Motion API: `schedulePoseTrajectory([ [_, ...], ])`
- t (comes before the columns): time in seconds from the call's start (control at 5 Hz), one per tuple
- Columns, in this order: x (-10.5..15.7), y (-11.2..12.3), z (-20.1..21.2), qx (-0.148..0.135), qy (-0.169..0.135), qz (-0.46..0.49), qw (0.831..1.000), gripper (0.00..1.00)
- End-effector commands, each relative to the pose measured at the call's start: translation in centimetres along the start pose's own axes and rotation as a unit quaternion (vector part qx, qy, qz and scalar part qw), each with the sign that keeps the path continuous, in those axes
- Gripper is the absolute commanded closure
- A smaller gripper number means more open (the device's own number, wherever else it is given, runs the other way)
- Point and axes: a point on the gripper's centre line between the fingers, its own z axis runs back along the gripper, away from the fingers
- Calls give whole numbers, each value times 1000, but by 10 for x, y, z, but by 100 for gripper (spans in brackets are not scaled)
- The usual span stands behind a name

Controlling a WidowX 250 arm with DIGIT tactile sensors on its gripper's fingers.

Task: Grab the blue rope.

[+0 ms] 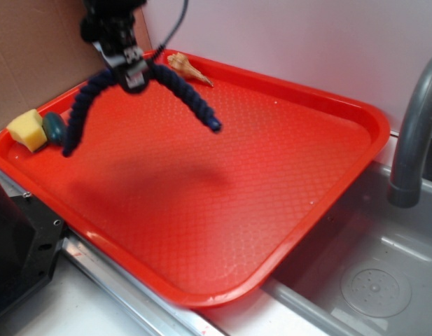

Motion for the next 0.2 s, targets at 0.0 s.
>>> schedulePoseTrajectory([
  [0.0,9,15,75,-37,-19,174,984,100],
])
